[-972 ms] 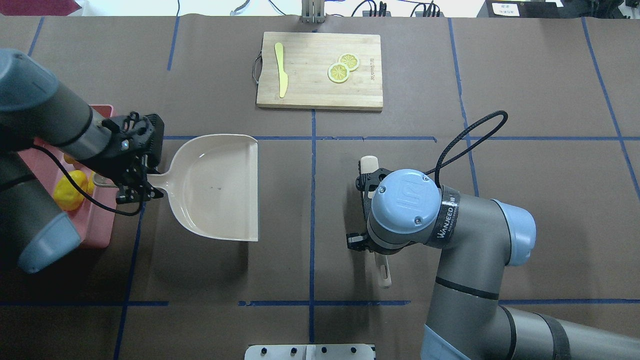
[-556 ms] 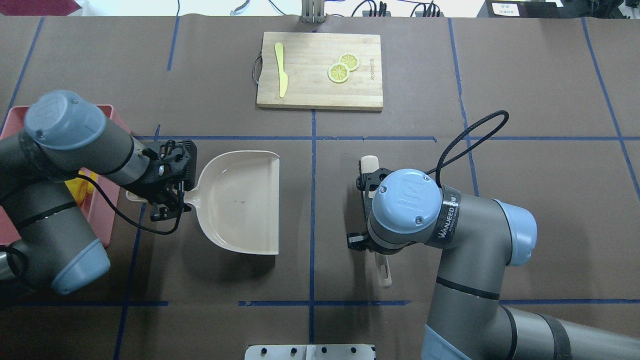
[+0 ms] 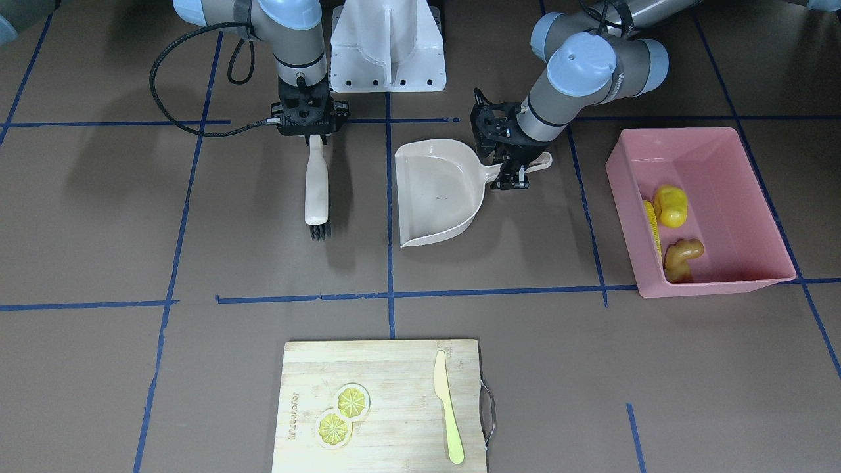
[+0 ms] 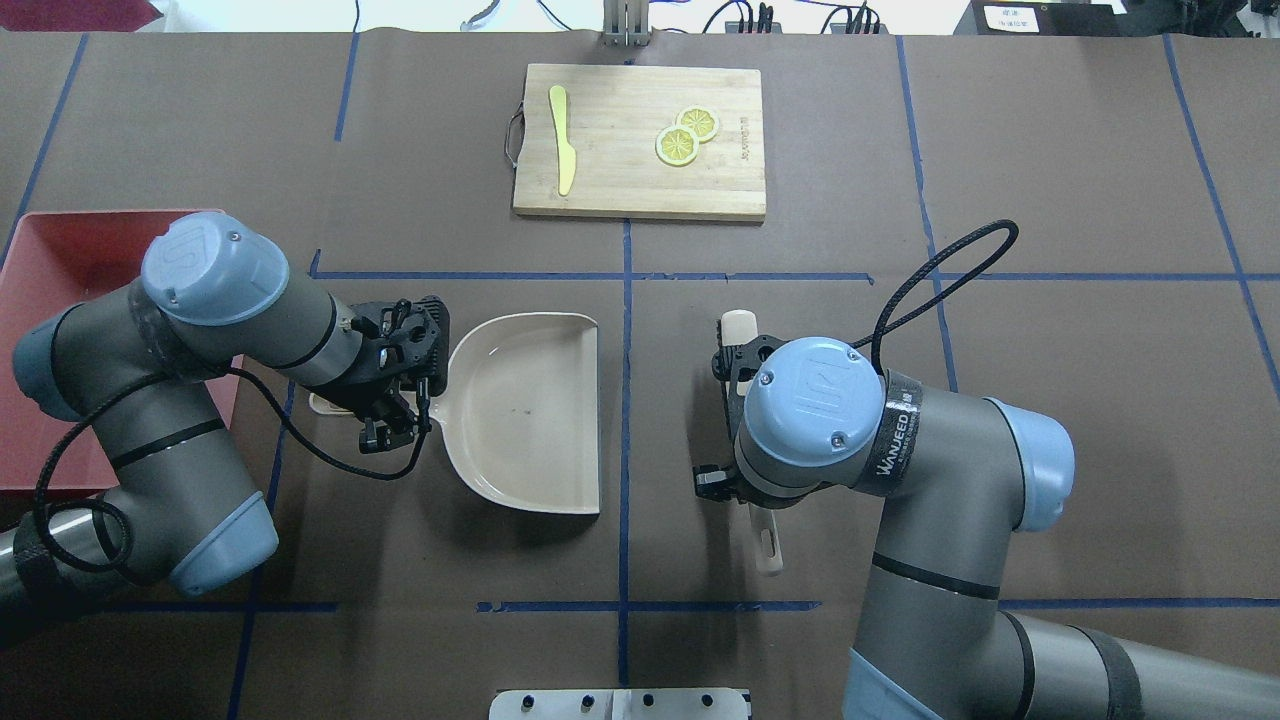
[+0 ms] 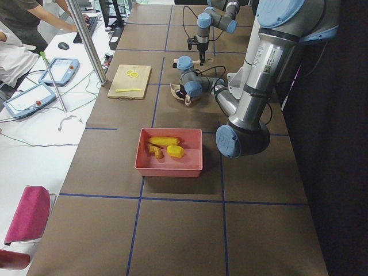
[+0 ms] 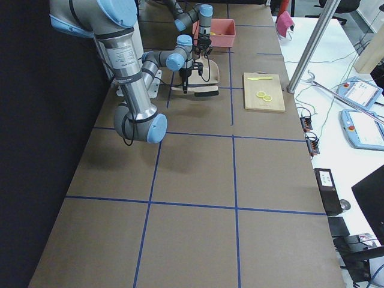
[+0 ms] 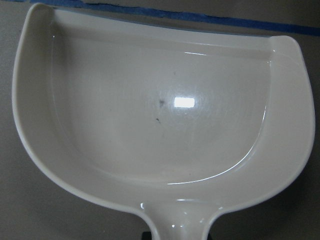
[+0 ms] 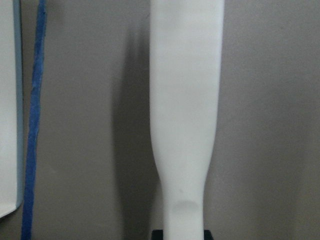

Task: Sweep and dump trash into bin
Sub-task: 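Bring the empty dustpan back and set it on the table with the left gripper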

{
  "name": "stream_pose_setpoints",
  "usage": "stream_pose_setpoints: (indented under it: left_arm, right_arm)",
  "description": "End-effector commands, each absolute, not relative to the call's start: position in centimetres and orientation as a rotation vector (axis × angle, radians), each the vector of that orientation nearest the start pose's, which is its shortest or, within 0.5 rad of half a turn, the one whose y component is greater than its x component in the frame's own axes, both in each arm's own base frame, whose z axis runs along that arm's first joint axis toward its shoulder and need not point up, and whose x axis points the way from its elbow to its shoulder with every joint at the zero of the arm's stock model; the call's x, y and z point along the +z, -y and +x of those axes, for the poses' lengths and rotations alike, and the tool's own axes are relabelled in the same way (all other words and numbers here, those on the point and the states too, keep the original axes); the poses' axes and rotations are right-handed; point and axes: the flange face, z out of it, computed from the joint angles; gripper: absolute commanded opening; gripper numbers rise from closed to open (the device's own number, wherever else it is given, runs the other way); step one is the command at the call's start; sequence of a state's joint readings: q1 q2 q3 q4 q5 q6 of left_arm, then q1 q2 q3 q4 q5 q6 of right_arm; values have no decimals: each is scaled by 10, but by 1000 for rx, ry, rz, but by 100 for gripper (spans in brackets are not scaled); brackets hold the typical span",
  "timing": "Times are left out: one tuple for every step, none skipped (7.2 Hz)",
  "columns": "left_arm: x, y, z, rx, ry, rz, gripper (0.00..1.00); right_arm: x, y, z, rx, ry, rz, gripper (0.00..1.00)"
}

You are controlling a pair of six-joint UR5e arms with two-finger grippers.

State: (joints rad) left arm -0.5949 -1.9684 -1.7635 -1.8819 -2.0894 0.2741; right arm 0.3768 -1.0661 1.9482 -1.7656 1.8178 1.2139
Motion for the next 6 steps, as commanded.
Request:
stream_pose_setpoints:
  left_arm:
    - [320,422,476,1372,-835,754,38]
    - [322,422,477,1374,-834,754,47]
    - [322,422,477,1369,-838,750,61]
    - [320,422,475,1361,-840,751,80]
    - [318,421,473,1337,-848,739,100]
    - [318,421,471,1325,-851,727,100]
  right_arm:
    - [243,320,-511,-66,723,24,0]
    - [243,320,-511,-64,723,24,0]
    - [243,320,-511,-64,723,24,0]
    - [244,320,-511,-64,722,23,0]
    - [243,319,-512,-66,723,23,0]
    - [243,319,-512,-66,723,23,0]
